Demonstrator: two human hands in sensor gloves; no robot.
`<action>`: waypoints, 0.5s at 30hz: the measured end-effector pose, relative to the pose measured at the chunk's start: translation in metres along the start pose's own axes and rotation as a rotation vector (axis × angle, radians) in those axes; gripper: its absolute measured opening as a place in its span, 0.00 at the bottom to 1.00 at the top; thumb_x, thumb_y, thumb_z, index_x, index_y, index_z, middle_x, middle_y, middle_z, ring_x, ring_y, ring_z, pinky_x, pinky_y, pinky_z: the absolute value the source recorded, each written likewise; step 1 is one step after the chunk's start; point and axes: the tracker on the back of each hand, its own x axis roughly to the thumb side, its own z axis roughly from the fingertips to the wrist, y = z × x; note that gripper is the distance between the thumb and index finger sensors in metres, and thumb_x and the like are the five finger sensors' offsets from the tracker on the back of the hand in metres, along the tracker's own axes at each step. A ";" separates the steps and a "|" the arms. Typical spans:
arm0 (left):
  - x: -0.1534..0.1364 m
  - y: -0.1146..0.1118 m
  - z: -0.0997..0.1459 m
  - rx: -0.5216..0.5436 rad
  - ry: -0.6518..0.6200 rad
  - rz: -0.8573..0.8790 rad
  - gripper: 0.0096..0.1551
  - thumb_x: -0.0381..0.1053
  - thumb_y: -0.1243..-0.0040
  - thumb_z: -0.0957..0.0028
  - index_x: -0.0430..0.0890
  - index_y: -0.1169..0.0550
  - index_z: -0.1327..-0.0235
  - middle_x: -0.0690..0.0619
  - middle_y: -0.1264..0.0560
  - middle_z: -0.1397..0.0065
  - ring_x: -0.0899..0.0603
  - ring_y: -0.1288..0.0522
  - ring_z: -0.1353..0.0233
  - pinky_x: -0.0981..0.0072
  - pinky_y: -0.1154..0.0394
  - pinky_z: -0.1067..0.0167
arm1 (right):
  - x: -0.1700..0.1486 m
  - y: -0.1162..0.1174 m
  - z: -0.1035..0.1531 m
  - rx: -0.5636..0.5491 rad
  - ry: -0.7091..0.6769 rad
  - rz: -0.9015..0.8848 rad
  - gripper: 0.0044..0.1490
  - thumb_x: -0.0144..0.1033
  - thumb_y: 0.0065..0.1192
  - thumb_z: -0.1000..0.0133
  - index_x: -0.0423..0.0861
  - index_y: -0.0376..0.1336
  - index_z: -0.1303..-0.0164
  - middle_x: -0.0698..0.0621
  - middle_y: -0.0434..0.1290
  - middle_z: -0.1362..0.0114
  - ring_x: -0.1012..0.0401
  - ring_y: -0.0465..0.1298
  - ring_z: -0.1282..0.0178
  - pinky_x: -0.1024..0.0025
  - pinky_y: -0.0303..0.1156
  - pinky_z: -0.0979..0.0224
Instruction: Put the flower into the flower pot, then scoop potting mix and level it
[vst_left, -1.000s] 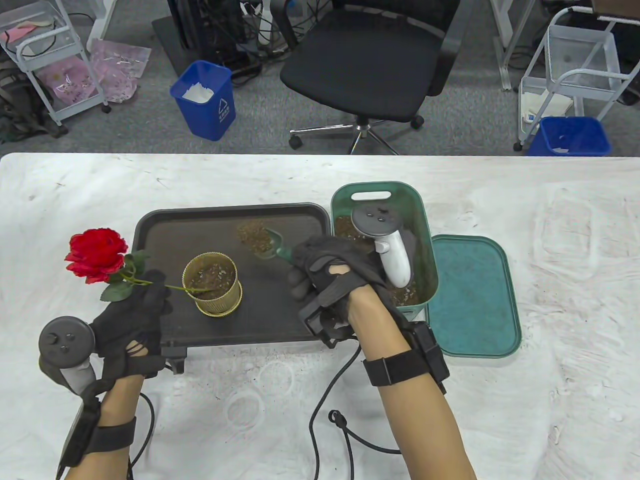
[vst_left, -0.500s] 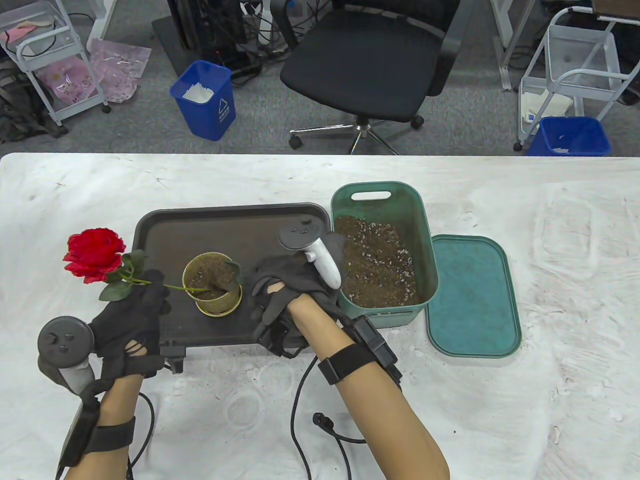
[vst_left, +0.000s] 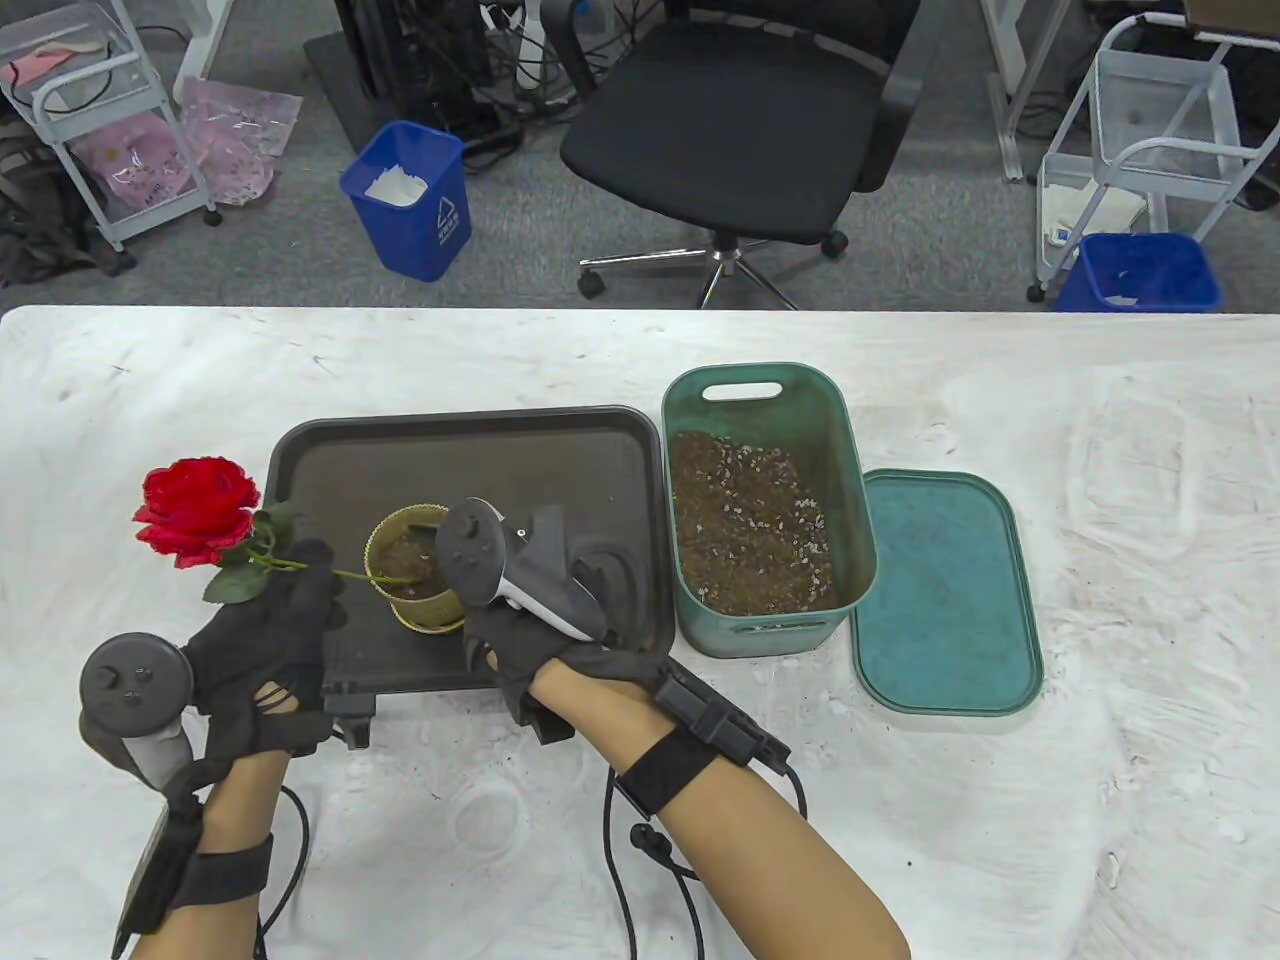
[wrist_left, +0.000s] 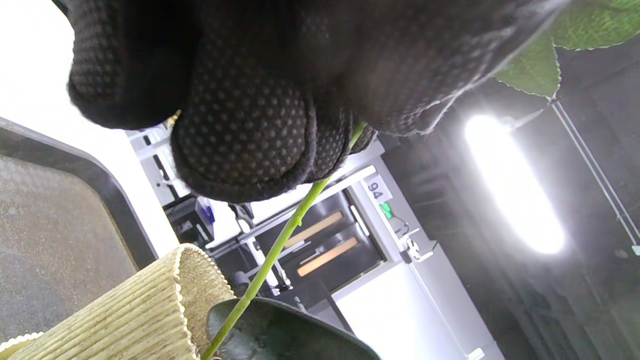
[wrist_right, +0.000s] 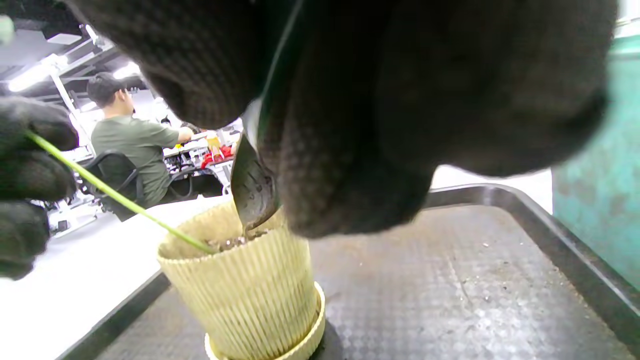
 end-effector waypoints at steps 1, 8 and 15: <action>0.000 0.000 0.000 0.000 -0.003 -0.003 0.23 0.56 0.29 0.56 0.48 0.13 0.50 0.51 0.13 0.50 0.48 0.09 0.64 0.57 0.13 0.58 | -0.001 -0.003 0.002 -0.011 0.001 -0.010 0.33 0.40 0.69 0.54 0.38 0.67 0.41 0.43 0.84 0.54 0.53 0.88 0.72 0.64 0.86 0.74; 0.002 -0.003 0.001 -0.013 -0.013 0.003 0.23 0.56 0.29 0.56 0.48 0.13 0.50 0.51 0.13 0.50 0.48 0.09 0.64 0.58 0.14 0.58 | -0.030 -0.046 0.020 -0.130 0.067 -0.096 0.33 0.41 0.68 0.54 0.38 0.68 0.41 0.43 0.84 0.54 0.53 0.88 0.73 0.64 0.86 0.75; 0.003 -0.004 0.002 -0.016 -0.019 -0.003 0.23 0.56 0.29 0.56 0.49 0.13 0.50 0.51 0.13 0.50 0.48 0.09 0.64 0.58 0.14 0.58 | -0.088 -0.100 0.034 -0.279 0.240 -0.146 0.33 0.40 0.68 0.54 0.38 0.68 0.41 0.42 0.84 0.54 0.52 0.88 0.73 0.63 0.86 0.75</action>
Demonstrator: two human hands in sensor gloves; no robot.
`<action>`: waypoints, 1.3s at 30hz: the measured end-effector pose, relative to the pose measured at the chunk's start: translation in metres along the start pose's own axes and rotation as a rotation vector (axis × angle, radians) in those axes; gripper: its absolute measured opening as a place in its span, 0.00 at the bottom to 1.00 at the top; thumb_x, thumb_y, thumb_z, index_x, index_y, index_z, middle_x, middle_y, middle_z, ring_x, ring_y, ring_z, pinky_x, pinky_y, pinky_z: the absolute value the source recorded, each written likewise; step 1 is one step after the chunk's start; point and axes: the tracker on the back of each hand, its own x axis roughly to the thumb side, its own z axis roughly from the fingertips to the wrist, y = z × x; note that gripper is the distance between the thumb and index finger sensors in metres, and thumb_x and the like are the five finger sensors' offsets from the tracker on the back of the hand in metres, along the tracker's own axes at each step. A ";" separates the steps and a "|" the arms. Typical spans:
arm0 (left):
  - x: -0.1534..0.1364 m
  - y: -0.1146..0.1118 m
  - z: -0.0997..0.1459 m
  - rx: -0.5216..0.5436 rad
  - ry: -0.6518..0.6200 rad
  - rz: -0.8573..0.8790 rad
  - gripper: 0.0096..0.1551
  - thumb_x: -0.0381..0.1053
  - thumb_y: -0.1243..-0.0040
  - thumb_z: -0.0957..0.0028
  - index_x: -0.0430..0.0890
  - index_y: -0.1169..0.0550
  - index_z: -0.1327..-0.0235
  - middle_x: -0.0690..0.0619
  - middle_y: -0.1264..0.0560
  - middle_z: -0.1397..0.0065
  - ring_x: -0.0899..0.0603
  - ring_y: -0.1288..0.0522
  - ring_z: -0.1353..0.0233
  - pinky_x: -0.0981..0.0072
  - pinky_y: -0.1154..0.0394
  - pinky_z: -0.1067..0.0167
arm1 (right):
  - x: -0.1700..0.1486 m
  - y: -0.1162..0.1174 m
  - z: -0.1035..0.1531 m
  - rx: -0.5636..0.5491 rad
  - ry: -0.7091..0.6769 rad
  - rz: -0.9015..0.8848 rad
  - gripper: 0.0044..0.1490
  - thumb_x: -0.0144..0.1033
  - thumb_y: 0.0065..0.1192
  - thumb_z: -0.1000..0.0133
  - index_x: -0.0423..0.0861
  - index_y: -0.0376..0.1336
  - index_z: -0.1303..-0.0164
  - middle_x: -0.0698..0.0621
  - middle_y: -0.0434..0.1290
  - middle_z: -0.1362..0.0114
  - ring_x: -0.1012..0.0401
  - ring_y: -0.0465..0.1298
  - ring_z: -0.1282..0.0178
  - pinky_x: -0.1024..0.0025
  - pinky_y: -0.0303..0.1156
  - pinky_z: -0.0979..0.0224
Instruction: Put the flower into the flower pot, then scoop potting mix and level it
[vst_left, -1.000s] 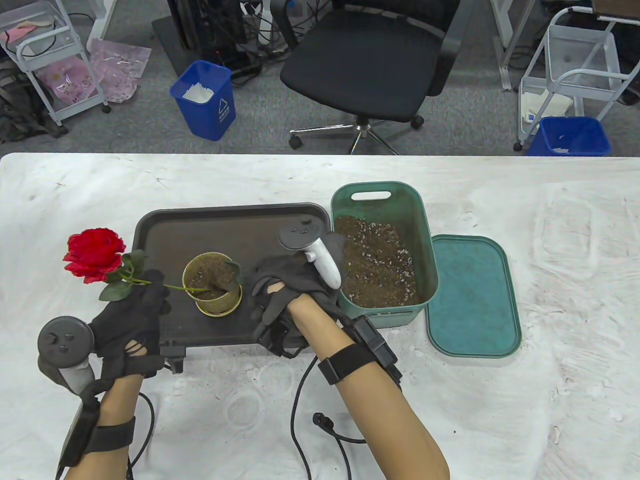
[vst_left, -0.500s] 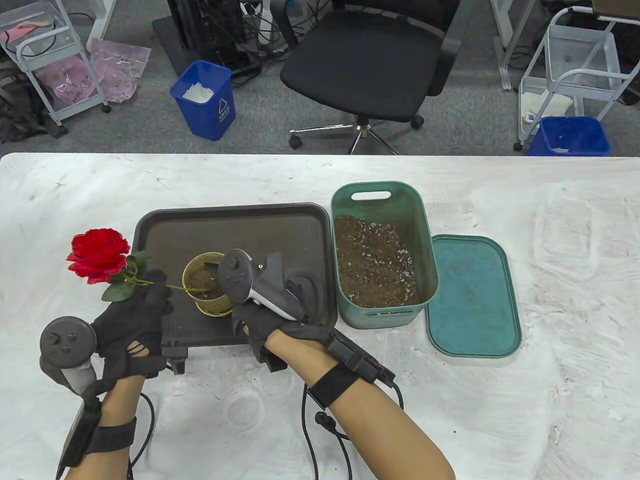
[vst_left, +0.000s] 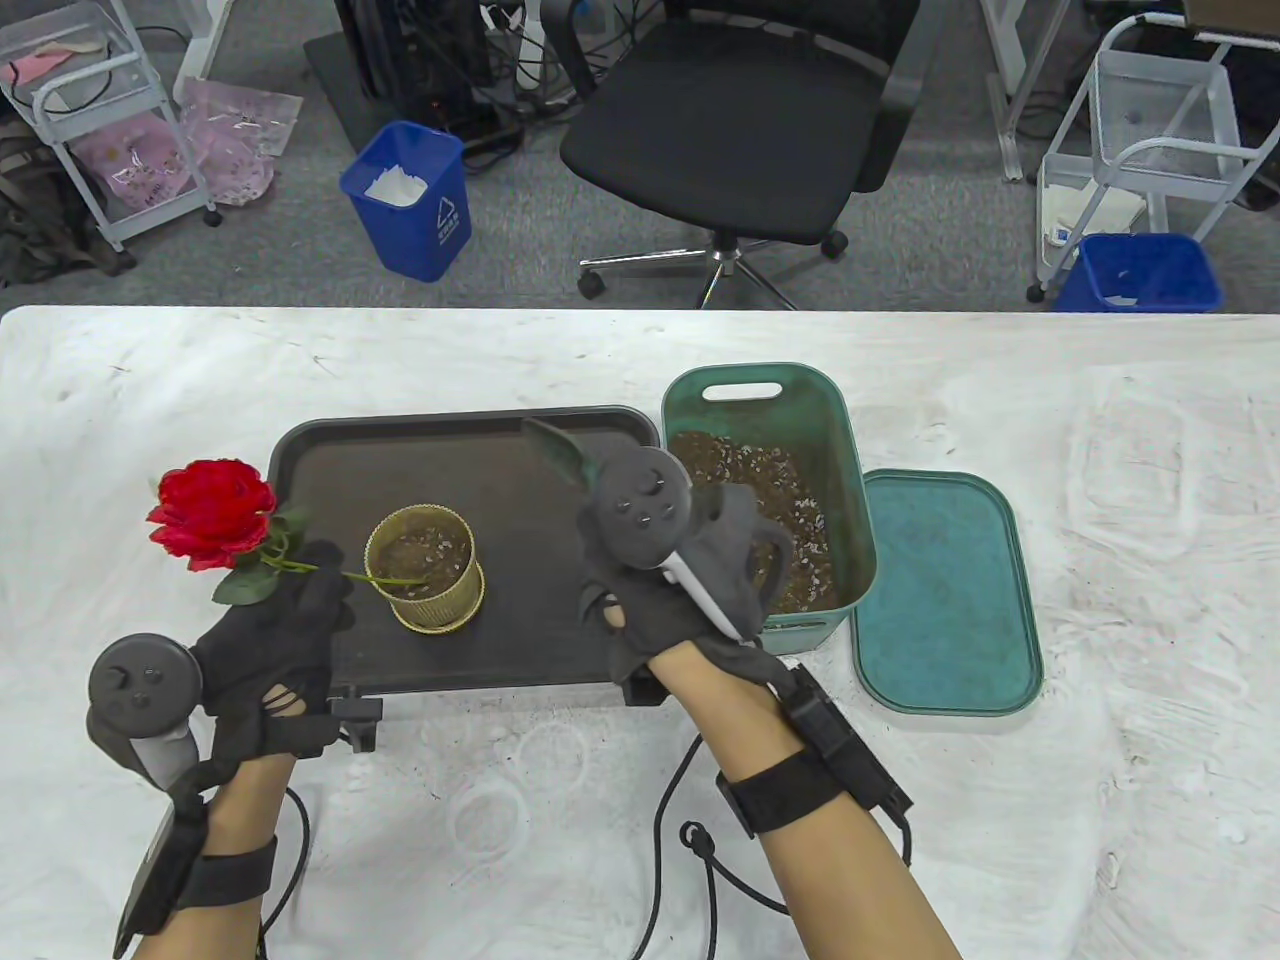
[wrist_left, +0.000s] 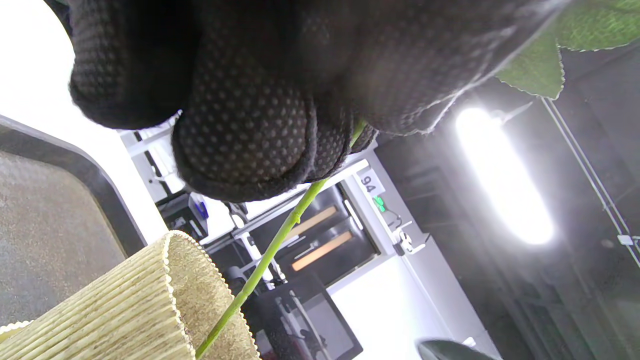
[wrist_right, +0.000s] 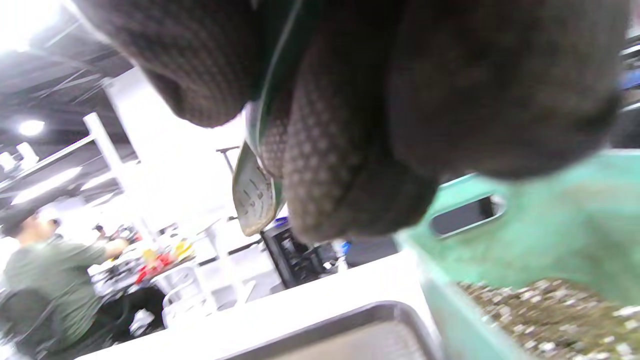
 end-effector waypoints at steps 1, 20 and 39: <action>0.000 0.000 0.000 0.001 0.001 0.000 0.23 0.57 0.29 0.56 0.49 0.13 0.50 0.51 0.13 0.50 0.48 0.09 0.64 0.58 0.13 0.58 | -0.006 -0.005 -0.002 -0.013 0.023 -0.010 0.33 0.40 0.69 0.54 0.39 0.68 0.41 0.42 0.84 0.54 0.52 0.88 0.73 0.63 0.86 0.75; 0.000 0.002 -0.001 0.009 0.022 0.009 0.23 0.56 0.29 0.56 0.49 0.13 0.50 0.51 0.13 0.50 0.48 0.09 0.64 0.58 0.13 0.58 | -0.125 0.020 -0.065 0.395 0.580 0.236 0.33 0.40 0.69 0.52 0.31 0.71 0.44 0.39 0.86 0.62 0.56 0.88 0.84 0.70 0.85 0.85; 0.000 0.002 -0.001 0.008 0.017 0.004 0.23 0.56 0.29 0.56 0.49 0.13 0.50 0.51 0.13 0.50 0.48 0.09 0.64 0.57 0.14 0.58 | -0.147 0.050 -0.074 0.553 0.594 -0.094 0.34 0.41 0.65 0.51 0.33 0.68 0.42 0.41 0.85 0.58 0.55 0.87 0.79 0.69 0.85 0.80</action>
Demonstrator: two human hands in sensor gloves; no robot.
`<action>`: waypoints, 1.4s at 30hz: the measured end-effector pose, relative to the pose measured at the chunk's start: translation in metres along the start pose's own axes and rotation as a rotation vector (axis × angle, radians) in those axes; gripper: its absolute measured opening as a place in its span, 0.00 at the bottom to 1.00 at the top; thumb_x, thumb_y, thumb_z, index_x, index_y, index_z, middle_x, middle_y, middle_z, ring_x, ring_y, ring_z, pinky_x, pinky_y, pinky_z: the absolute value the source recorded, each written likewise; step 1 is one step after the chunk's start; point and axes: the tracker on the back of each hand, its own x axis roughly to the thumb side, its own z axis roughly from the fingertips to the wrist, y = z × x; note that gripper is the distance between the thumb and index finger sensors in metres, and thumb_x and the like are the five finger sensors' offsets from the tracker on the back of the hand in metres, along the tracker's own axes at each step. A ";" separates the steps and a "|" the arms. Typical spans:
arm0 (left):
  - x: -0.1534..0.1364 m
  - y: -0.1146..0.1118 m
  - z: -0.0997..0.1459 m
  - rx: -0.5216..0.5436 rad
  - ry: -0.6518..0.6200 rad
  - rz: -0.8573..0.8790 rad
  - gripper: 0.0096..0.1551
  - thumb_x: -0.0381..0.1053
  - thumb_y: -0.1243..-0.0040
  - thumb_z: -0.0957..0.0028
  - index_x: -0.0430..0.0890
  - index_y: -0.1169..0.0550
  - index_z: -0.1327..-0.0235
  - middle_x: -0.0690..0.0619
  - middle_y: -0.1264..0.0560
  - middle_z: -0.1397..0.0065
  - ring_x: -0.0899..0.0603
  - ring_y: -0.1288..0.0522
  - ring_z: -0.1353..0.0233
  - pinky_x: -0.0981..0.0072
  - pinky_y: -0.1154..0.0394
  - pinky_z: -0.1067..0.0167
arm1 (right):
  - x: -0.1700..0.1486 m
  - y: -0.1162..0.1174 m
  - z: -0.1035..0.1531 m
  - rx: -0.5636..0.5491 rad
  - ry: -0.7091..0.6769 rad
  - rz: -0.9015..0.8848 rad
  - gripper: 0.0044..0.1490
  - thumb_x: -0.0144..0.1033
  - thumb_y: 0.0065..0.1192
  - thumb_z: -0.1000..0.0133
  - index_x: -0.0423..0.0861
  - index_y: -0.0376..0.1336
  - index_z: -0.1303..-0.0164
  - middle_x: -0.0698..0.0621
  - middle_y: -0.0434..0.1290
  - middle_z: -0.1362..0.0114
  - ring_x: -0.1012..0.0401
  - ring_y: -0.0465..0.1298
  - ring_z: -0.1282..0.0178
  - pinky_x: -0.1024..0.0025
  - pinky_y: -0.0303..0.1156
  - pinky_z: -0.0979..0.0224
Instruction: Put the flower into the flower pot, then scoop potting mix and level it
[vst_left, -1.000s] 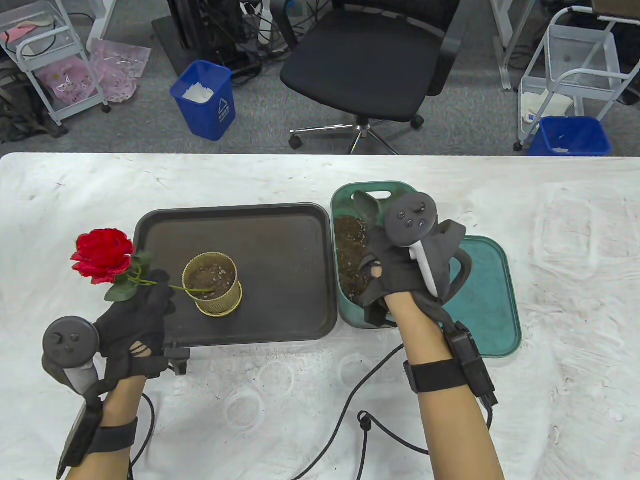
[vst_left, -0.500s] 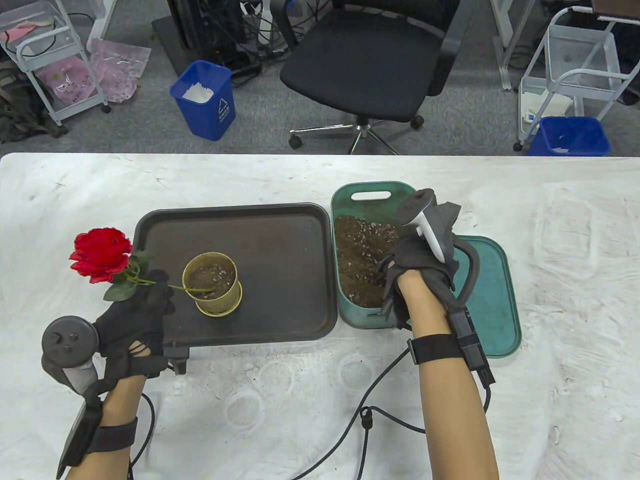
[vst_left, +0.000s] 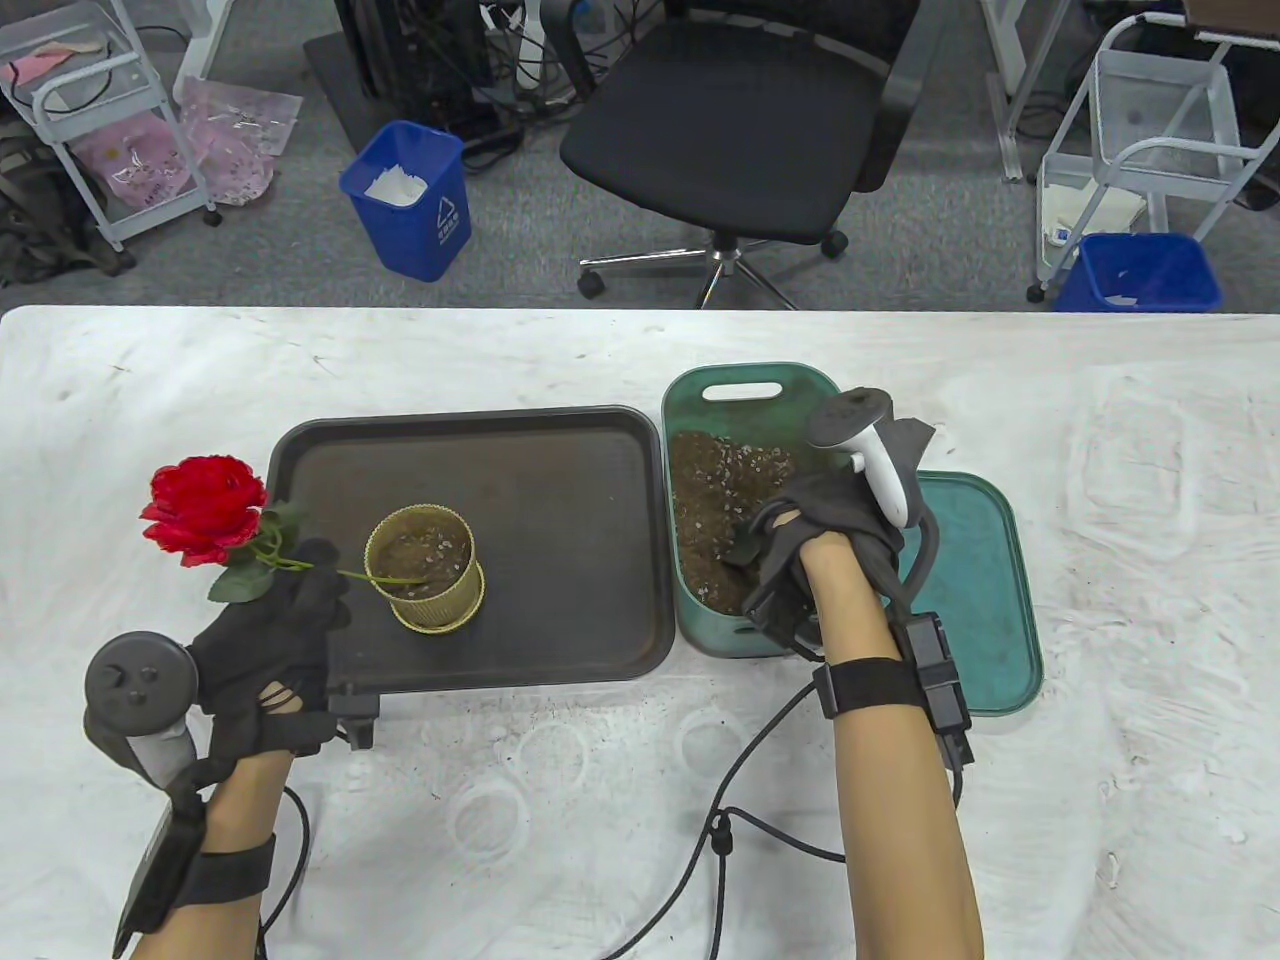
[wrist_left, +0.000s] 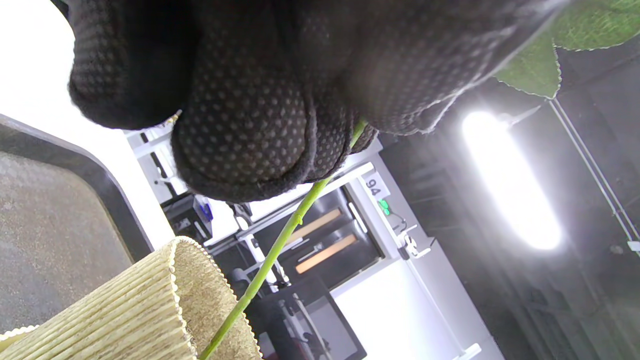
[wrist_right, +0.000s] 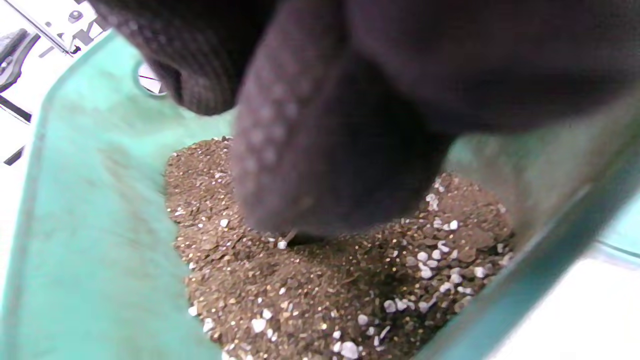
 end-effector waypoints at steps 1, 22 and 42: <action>0.000 0.000 0.000 0.000 0.000 0.001 0.23 0.56 0.29 0.56 0.49 0.13 0.50 0.51 0.13 0.50 0.48 0.09 0.64 0.57 0.14 0.58 | 0.000 0.000 -0.001 0.009 -0.009 -0.026 0.34 0.41 0.64 0.51 0.33 0.68 0.41 0.41 0.85 0.58 0.55 0.87 0.79 0.69 0.84 0.80; 0.001 -0.001 0.001 -0.007 -0.003 0.006 0.23 0.56 0.29 0.56 0.49 0.13 0.50 0.51 0.13 0.50 0.48 0.09 0.64 0.58 0.13 0.58 | -0.017 -0.003 0.014 0.017 -0.067 -0.350 0.33 0.40 0.62 0.52 0.34 0.68 0.41 0.42 0.84 0.57 0.56 0.88 0.78 0.69 0.86 0.80; 0.002 -0.003 0.002 -0.011 -0.004 0.011 0.23 0.56 0.29 0.56 0.49 0.13 0.50 0.51 0.13 0.50 0.48 0.09 0.64 0.58 0.13 0.58 | -0.033 -0.012 0.059 -0.004 -0.230 -0.641 0.33 0.40 0.62 0.51 0.34 0.67 0.41 0.42 0.84 0.56 0.55 0.88 0.77 0.68 0.86 0.79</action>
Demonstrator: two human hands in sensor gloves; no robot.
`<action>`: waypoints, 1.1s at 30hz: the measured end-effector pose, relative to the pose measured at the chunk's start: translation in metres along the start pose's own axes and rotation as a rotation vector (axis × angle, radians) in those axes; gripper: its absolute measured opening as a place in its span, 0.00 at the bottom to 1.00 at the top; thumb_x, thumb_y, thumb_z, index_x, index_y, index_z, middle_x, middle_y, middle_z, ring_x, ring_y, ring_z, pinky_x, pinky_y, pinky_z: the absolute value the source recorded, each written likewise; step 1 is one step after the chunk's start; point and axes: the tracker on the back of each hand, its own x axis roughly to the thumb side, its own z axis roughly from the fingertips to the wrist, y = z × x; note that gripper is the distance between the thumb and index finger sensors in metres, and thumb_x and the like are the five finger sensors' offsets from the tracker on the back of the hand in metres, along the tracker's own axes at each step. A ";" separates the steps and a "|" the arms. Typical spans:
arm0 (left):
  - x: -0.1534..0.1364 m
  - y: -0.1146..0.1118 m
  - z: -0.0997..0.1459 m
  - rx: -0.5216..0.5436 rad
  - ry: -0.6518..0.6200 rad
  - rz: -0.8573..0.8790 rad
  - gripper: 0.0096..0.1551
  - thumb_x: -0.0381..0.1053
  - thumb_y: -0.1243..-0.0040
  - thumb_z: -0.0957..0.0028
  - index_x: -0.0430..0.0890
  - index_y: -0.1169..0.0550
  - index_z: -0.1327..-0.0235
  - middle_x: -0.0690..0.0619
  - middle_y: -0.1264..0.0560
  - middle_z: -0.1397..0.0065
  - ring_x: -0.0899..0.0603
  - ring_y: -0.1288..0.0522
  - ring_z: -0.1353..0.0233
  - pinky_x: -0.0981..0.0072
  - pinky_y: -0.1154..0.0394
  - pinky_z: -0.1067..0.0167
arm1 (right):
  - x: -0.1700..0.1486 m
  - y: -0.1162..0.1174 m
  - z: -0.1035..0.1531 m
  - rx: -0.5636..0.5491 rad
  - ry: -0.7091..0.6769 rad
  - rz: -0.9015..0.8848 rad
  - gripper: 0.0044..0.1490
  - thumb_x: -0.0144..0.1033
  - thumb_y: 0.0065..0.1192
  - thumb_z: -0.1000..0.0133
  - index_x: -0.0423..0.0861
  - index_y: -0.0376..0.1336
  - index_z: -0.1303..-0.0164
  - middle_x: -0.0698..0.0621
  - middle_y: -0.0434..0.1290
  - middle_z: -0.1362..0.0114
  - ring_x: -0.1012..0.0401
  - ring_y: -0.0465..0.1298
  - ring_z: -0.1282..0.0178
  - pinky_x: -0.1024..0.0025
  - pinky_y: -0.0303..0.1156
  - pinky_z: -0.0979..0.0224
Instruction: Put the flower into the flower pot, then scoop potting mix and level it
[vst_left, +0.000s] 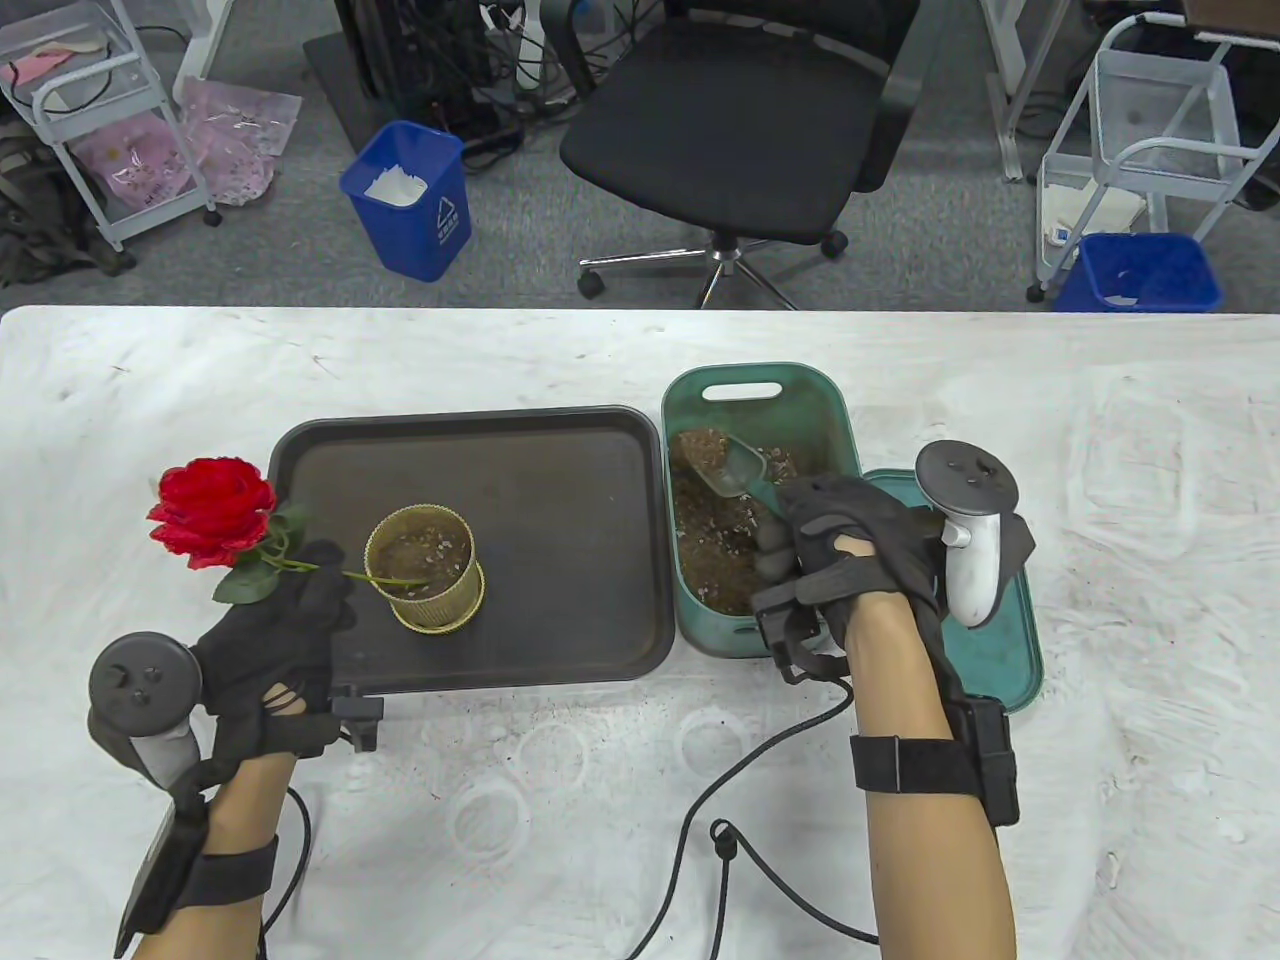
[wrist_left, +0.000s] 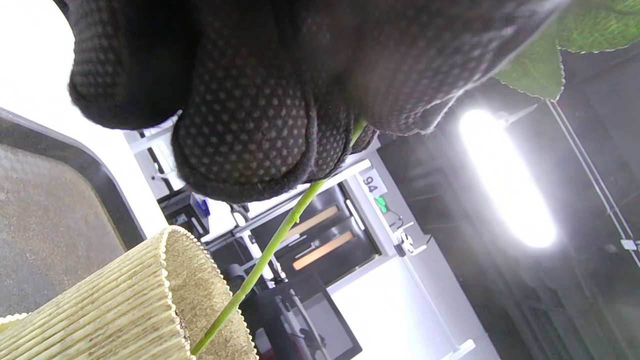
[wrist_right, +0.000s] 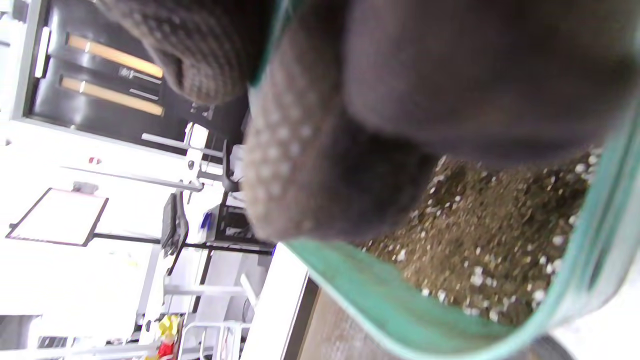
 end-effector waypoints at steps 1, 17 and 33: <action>0.000 0.000 0.000 -0.001 -0.002 0.000 0.23 0.57 0.29 0.56 0.49 0.13 0.50 0.51 0.13 0.50 0.48 0.09 0.64 0.57 0.13 0.58 | 0.005 0.008 0.004 0.032 -0.023 0.003 0.33 0.40 0.62 0.51 0.34 0.67 0.41 0.42 0.84 0.56 0.55 0.88 0.77 0.68 0.86 0.79; 0.001 0.000 0.000 -0.002 -0.004 -0.002 0.23 0.56 0.29 0.56 0.49 0.13 0.50 0.51 0.13 0.50 0.48 0.09 0.64 0.58 0.13 0.58 | 0.026 0.150 0.013 0.336 -0.114 0.180 0.34 0.40 0.62 0.51 0.34 0.66 0.40 0.42 0.84 0.55 0.54 0.88 0.75 0.67 0.86 0.77; 0.001 0.000 -0.001 0.000 0.001 0.000 0.23 0.56 0.29 0.56 0.49 0.13 0.50 0.51 0.13 0.50 0.48 0.09 0.64 0.57 0.13 0.58 | 0.033 0.219 0.048 0.097 -0.465 0.712 0.35 0.38 0.68 0.54 0.36 0.66 0.39 0.42 0.83 0.52 0.53 0.88 0.72 0.64 0.86 0.74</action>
